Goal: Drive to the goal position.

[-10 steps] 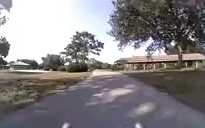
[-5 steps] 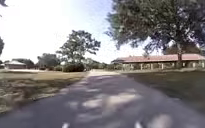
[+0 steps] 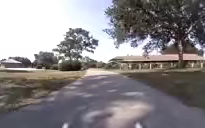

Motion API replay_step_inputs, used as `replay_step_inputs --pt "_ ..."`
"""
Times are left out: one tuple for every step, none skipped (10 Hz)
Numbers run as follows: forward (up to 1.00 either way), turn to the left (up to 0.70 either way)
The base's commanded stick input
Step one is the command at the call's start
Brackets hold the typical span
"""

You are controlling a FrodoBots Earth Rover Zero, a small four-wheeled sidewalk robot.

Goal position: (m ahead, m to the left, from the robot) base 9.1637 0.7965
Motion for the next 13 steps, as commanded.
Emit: replay_step_inputs --pt "1.00 0.00" --pt "1.00 0.00" --pt "1.00 0.00" --pt "1.00 0.00" --pt "1.00 0.00" --pt "1.00 0.00" --pt "1.00 0.00" --pt "1.00 0.00" --pt "1.00 0.00" --pt "1.00 0.00" --pt "1.00 0.00" --pt "1.00 0.00" --pt "1.00 0.00"
